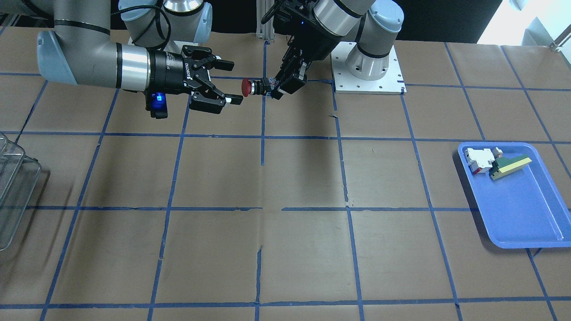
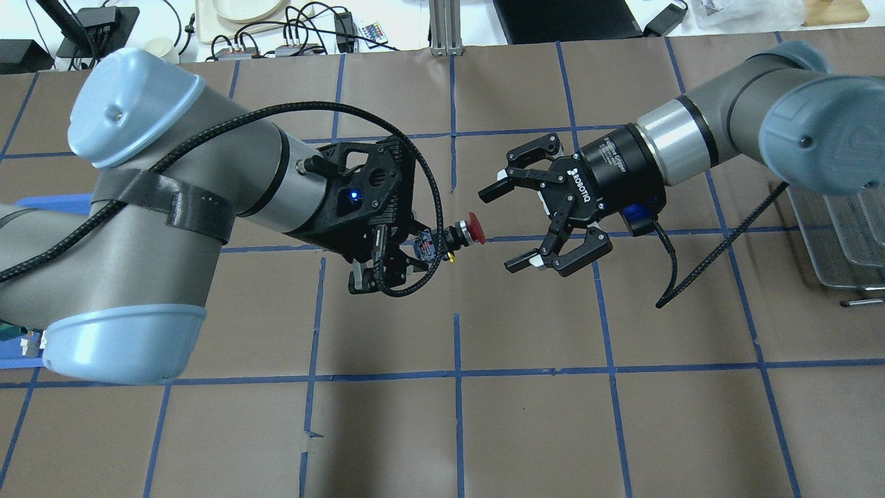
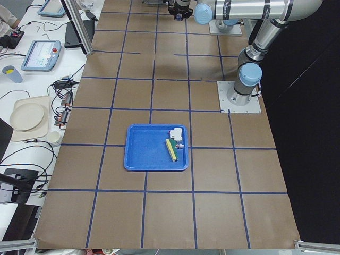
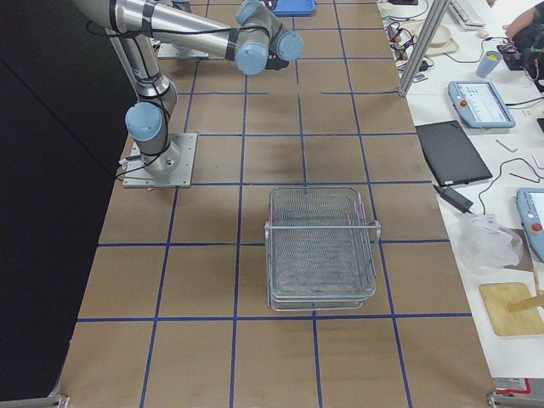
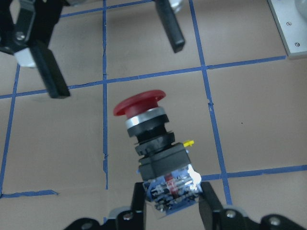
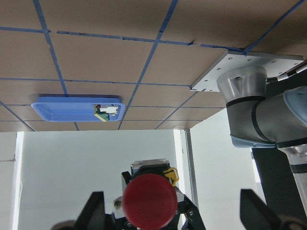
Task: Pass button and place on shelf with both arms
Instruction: 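Advance the open right gripper onto the red button's head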
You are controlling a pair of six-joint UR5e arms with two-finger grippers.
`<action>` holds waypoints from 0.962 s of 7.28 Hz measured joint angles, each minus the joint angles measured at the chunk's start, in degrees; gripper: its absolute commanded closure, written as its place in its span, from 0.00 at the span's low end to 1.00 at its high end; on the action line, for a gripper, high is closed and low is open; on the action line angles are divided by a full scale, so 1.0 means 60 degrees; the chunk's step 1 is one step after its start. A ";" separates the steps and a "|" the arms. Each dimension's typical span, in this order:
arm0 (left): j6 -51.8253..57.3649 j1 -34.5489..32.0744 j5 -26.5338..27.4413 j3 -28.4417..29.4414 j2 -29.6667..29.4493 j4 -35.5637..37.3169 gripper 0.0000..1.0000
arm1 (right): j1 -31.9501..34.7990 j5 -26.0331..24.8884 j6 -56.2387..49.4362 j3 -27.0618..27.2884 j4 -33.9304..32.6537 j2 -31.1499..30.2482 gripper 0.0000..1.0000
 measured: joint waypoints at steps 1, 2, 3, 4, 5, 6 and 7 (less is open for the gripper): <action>0.0000 -0.0001 -0.0008 -0.0001 0.0004 0.0000 0.87 | 0.0003 0.0027 0.0040 0.0027 -0.0134 -0.0026 0.00; -0.0003 -0.0012 -0.0008 -0.0006 0.0006 0.0000 0.87 | 0.0004 0.0060 0.0070 0.0027 -0.0361 -0.0008 0.00; -0.0009 -0.0016 -0.0003 -0.0015 0.0011 0.0000 0.86 | 0.0004 0.0106 0.0090 0.0031 -0.0506 0.0008 0.00; -0.0026 -0.0019 0.0004 -0.0026 0.0016 0.0000 0.86 | 0.0005 0.0130 0.0159 0.0036 -0.0574 0.0003 0.00; -0.0060 -0.0023 0.0007 -0.0027 0.0019 0.0000 0.86 | 0.0009 0.0137 0.0276 0.0029 -0.0635 0.0003 0.00; -0.0103 -0.0026 0.0009 -0.0021 0.0025 0.0000 0.86 | 0.0019 0.0175 0.0345 0.0036 -0.0716 0.0007 0.00; -0.0149 -0.0027 0.0009 -0.0011 0.0031 0.0000 0.86 | 0.0027 0.0283 0.0383 0.0065 -0.0766 0.0006 0.00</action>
